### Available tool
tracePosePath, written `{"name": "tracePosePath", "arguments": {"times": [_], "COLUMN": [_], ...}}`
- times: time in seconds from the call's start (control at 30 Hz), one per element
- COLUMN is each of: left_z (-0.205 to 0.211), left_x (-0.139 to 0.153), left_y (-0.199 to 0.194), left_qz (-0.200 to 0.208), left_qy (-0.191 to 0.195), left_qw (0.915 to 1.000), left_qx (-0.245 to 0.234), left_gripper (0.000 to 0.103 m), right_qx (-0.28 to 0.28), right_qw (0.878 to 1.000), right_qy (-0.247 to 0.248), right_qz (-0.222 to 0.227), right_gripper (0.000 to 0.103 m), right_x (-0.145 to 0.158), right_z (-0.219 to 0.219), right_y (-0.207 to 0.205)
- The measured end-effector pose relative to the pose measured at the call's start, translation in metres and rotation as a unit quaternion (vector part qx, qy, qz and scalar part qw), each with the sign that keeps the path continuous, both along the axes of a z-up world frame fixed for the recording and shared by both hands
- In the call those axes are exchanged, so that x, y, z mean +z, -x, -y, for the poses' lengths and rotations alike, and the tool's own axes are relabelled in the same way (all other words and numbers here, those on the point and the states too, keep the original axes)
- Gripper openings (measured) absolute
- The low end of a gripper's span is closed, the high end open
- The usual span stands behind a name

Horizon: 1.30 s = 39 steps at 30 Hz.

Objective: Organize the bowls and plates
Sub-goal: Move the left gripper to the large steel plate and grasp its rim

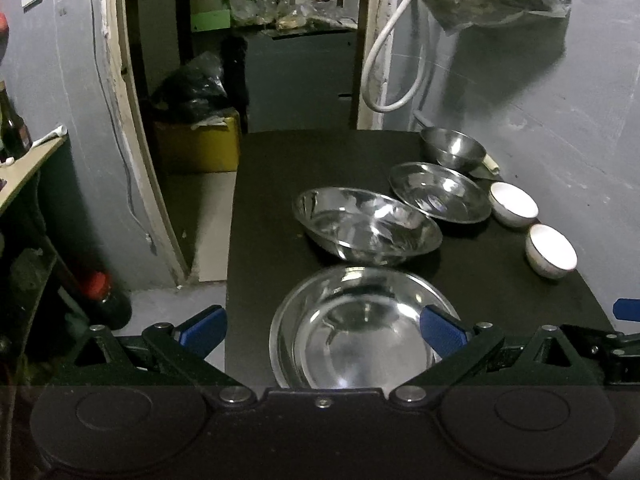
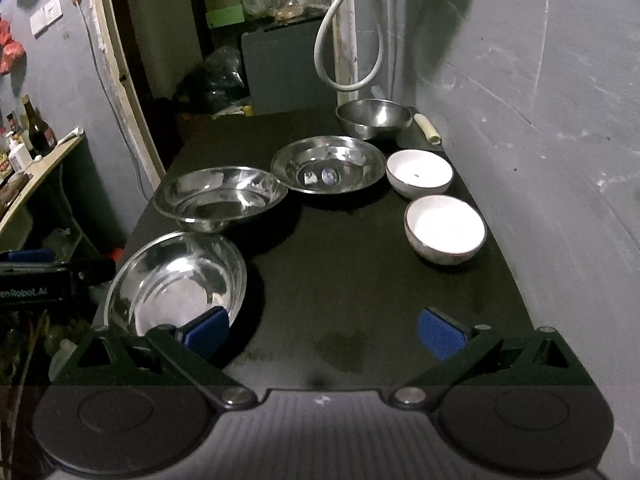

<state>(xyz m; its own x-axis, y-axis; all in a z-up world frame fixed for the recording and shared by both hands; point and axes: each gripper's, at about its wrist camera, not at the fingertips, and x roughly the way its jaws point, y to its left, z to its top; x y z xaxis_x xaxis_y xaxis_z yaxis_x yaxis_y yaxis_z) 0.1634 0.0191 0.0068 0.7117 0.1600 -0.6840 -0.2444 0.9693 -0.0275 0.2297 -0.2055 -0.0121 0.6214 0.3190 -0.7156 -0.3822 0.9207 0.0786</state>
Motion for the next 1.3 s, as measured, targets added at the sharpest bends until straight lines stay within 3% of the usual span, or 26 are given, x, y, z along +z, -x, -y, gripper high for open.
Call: {"name": "tracePosePath", "arguments": {"times": [0.4,0.7,0.9,1.0,1.3], "left_z": [-0.023,-0.070,-0.092,-0.099,-0.102], "left_x": [0.001,-0.004,-0.016,-0.022,-0.036], "left_y": [-0.040,-0.090,-0.132,-0.149,-0.175], "left_qz": [-0.015,-0.013,-0.036,-0.048,-0.088], "left_qy": [-0.029,-0.010,0.003,0.021,0.039], "left_qw": [0.9993,0.9995,0.9984,0.9976,0.9946], "left_qx": [-0.020,-0.029,-0.043,-0.045,-0.040], "left_gripper": [0.102,0.102,0.102,0.102,0.102], "right_qx": [-0.012,-0.022,-0.034,-0.049,-0.061], "right_qw": [1.000,0.999,0.998,0.996,0.992], "right_qy": [-0.022,-0.034,-0.054,-0.068,-0.092], "right_qz": [-0.018,-0.011,-0.014,-0.035,-0.057], "right_gripper": [0.103,0.103,0.103,0.103,0.096], "right_x": [-0.005,-0.011,-0.021,-0.027,-0.042], "right_z": [-0.013,-0.043,-0.065,-0.074,-0.087], "right_y": [-0.036,-0.058,-0.088,-0.106,-0.123]}}
